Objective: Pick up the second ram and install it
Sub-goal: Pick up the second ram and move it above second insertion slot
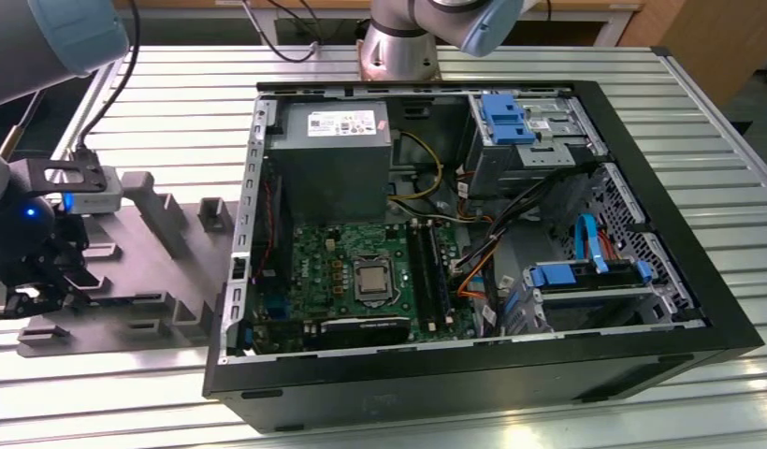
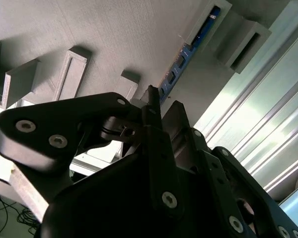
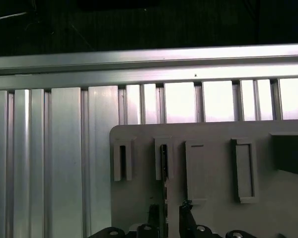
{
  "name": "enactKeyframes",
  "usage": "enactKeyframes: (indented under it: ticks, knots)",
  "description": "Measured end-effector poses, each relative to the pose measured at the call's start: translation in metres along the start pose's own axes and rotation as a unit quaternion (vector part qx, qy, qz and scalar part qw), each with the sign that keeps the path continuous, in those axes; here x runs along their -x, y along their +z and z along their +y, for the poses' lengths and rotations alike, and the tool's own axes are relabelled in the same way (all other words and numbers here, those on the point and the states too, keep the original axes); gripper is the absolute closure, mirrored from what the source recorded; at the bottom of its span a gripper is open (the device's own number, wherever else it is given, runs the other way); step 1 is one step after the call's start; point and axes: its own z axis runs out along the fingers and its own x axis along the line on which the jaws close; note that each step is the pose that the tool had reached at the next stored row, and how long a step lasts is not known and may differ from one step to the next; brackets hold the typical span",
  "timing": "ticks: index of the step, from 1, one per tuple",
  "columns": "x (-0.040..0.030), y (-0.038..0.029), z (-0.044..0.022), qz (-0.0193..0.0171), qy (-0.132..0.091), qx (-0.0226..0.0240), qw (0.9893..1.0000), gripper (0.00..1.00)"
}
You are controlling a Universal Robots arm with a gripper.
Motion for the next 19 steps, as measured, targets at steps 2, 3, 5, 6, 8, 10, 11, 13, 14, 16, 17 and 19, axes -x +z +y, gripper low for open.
enactKeyframes:
  ticks: [2,3,5,6,8,10,11,13,14,16,17,19]
  knots:
    - [-0.0001,0.0017,0.0007,0.0001,-0.003,0.0001,1.0000,0.70]
    - [-0.0002,0.0026,0.0009,0.0001,-0.004,0.0001,1.0000,0.70]
    - [-0.0002,0.0043,0.0009,0.0002,-0.005,0.0002,1.0000,0.70]
    - [-0.0002,0.0053,0.0009,0.0002,-0.006,0.0002,1.0000,0.70]
    - [-0.0003,0.0070,0.0009,0.0002,-0.007,0.0002,1.0000,0.70]
    - [-0.0003,0.0084,0.0009,0.0002,-0.007,0.0002,1.0000,0.70]
    - [-0.0003,0.0089,0.0009,0.0002,-0.008,0.0003,1.0000,0.70]
    - [-0.0004,0.0100,0.0009,0.0002,-0.010,0.0002,1.0000,0.70]
    - [-0.0004,0.0106,0.0010,0.0003,-0.011,0.0003,0.9999,0.70]
    - [-0.0006,0.0118,0.0012,0.0003,-0.012,0.0003,0.9999,0.70]
    - [-0.0007,0.0123,0.0013,0.0003,-0.013,0.0003,0.9999,0.70]
    - [-0.0012,0.0130,0.0015,0.0003,-0.015,0.0003,0.9999,0.70]
